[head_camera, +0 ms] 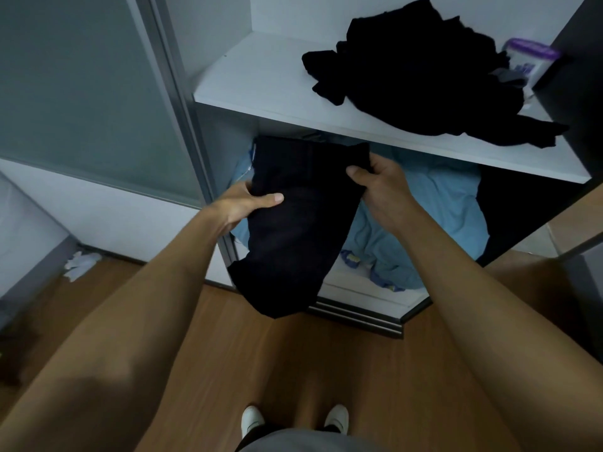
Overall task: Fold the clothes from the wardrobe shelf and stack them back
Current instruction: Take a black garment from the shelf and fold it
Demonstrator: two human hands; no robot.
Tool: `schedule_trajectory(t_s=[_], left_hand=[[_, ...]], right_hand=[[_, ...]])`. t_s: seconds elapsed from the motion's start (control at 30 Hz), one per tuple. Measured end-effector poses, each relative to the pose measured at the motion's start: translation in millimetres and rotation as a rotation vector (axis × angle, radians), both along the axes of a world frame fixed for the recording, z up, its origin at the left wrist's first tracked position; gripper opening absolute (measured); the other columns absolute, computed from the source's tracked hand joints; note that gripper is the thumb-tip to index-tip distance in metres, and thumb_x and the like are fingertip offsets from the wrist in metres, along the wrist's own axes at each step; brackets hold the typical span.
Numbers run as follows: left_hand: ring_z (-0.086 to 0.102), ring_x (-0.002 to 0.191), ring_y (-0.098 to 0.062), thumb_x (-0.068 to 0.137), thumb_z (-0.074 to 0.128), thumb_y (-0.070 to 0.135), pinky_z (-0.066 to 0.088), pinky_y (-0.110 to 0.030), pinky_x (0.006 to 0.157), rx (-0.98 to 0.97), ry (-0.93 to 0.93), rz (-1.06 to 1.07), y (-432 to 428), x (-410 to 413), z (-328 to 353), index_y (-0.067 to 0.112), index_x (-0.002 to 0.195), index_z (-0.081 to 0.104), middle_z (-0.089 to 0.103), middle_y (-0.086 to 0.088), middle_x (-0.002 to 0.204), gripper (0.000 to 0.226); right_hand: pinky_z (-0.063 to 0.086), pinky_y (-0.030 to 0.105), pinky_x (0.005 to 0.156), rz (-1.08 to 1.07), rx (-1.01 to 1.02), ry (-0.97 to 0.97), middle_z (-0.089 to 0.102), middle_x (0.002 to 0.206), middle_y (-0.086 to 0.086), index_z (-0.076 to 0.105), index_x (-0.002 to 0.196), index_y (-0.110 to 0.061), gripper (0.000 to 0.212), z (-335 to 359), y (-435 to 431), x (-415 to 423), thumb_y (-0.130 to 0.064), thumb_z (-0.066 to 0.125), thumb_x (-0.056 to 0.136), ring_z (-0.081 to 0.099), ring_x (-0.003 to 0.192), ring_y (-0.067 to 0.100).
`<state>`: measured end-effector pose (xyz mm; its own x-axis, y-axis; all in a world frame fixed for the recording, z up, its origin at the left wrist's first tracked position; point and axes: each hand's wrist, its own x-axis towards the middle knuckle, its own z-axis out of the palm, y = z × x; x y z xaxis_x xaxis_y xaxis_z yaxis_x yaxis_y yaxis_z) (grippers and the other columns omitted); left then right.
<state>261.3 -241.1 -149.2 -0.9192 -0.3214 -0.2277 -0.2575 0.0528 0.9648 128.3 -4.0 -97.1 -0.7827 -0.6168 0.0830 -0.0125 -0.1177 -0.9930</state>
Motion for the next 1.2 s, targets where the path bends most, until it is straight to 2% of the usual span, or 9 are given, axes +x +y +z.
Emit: schedule_trajectory(t_s=[0.1,0.2,0.37,0.5,0.6,0.7,0.8,0.93,1.2], left_hand=[[0.072,0.098,-0.006,0.057,0.094,0.037,0.055,-0.025,0.089,-0.026,0.057,0.078,0,-7,1,0.031,0.104,0.072,0.076,0.013,0.102,0.052],[0.073,0.092,-0.006,0.065,0.093,0.023,0.056,-0.016,0.073,-0.044,0.19,0.134,4,-14,13,0.03,0.097,0.074,0.077,0.012,0.099,0.037],[0.072,0.095,-0.003,0.07,0.09,0.033,0.055,-0.017,0.078,-0.041,0.099,0.069,12,-20,23,0.025,0.113,0.068,0.076,0.013,0.103,0.049],[0.074,0.092,-0.01,0.078,0.085,0.029,0.058,-0.022,0.076,0.014,0.182,0.176,19,-27,31,0.016,0.113,0.069,0.078,0.008,0.098,0.041],[0.074,0.097,-0.017,0.08,0.083,0.025,0.058,-0.024,0.077,0.077,0.252,0.148,22,-33,41,0.011,0.111,0.07,0.078,0.0,0.102,0.037],[0.074,0.096,-0.021,0.077,0.084,0.026,0.058,-0.023,0.074,0.095,0.291,0.147,26,-34,50,0.011,0.105,0.071,0.078,-0.004,0.1,0.034],[0.075,0.093,-0.016,0.074,0.084,0.043,0.057,-0.021,0.072,0.083,0.289,0.181,21,-28,51,0.025,0.092,0.076,0.078,0.001,0.098,0.027],[0.074,0.086,-0.007,0.064,0.079,0.067,0.054,-0.022,0.074,-0.017,-0.028,0.069,12,-4,21,0.03,0.097,0.071,0.077,0.014,0.092,0.05],[0.076,0.088,-0.02,0.083,0.075,0.049,0.059,-0.024,0.067,0.141,0.084,0.196,28,-24,36,0.01,0.106,0.071,0.079,-0.003,0.093,0.045]], right_hand=[[0.056,0.03,0.086,0.022,0.052,0.06,0.076,0.097,-0.002,0.078,0.093,-0.027,0.019,4,6,-3,-0.014,0.071,0.08,0.071,0.094,0.017],[0.054,0.019,0.078,0.008,0.12,0.107,0.076,0.099,-0.009,0.076,0.097,-0.035,0.018,5,18,-6,-0.028,0.076,0.081,0.072,0.095,0.01],[0.055,0.027,0.079,-0.038,0.185,0.093,0.077,0.093,0.0,0.075,0.097,-0.014,0.011,8,17,-8,-0.018,0.073,0.088,0.073,0.089,0.017],[0.05,0.034,0.103,-0.128,0.051,0.208,0.063,0.131,-0.003,0.053,0.133,-0.042,0.063,16,13,-10,-0.005,0.065,0.083,0.06,0.121,0.012],[0.045,0.033,0.109,-0.125,0.055,0.12,0.054,0.142,-0.002,0.03,0.148,-0.042,0.083,4,26,-14,-0.028,0.077,0.082,0.053,0.129,0.009],[0.041,0.037,0.113,0.066,0.242,0.008,0.062,0.136,-0.003,0.047,0.144,-0.023,0.079,-15,32,-10,-0.052,0.078,0.077,0.059,0.124,0.01],[0.05,0.033,0.103,0.022,0.194,-0.035,0.072,0.12,-0.008,0.063,0.127,-0.028,0.061,-18,22,-3,-0.055,0.079,0.074,0.066,0.113,0.009],[0.056,0.027,0.089,-0.02,0.149,-0.124,0.074,0.114,-0.006,0.065,0.125,-0.024,0.06,-9,6,3,-0.052,0.079,0.075,0.07,0.107,0.011],[0.054,0.03,0.095,0.14,0.148,-0.243,0.068,0.128,0.002,0.06,0.133,-0.021,0.06,-6,30,-13,-0.046,0.077,0.08,0.065,0.118,0.018]])
